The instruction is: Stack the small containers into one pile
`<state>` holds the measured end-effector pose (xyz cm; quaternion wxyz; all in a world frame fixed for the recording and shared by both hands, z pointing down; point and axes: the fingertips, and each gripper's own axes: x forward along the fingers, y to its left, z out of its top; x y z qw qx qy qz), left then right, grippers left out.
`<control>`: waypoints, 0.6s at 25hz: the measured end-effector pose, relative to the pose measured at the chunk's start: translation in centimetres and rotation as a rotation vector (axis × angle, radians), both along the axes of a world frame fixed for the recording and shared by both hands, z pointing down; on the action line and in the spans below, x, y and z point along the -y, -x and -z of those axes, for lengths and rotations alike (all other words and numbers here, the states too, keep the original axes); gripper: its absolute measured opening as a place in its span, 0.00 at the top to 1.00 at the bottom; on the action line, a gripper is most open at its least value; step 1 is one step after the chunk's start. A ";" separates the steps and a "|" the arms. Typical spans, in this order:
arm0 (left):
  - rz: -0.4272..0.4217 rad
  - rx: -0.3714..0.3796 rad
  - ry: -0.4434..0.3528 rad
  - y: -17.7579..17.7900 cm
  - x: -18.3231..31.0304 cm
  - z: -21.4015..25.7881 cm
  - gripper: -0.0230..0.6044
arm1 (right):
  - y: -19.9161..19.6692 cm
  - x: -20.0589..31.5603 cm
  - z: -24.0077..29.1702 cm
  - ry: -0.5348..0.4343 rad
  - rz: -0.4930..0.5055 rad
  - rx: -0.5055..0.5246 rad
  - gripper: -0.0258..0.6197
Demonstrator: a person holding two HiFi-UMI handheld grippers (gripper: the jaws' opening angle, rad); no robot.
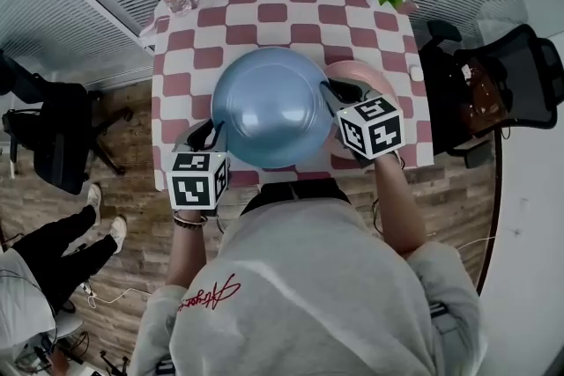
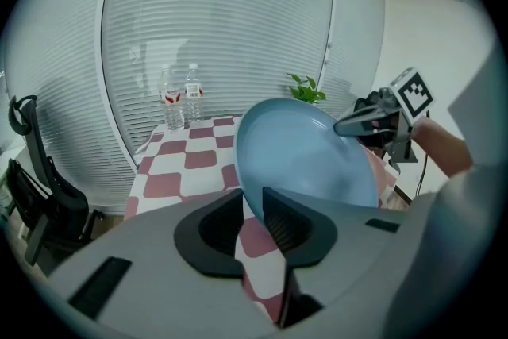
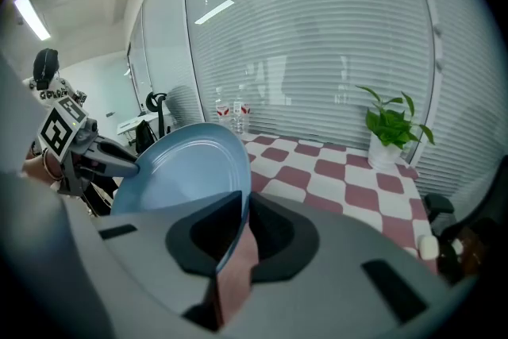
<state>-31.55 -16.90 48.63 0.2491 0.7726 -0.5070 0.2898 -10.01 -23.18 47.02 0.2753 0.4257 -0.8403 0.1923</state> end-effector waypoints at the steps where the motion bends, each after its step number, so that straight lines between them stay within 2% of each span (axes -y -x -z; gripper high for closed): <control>1: -0.007 -0.002 -0.002 -0.6 0.1 0.2 0.82 | -0.6 0.1 0.1 -0.001 -0.009 0.001 0.90; 11: -0.085 0.023 0.018 -6.6 1.6 -0.2 0.82 | -7.0 0.0 0.1 0.015 -0.076 0.003 0.90; 15: -0.115 0.005 0.040 -8.9 2.0 -0.6 0.82 | -9.5 -0.2 -0.2 0.033 -0.102 0.023 0.90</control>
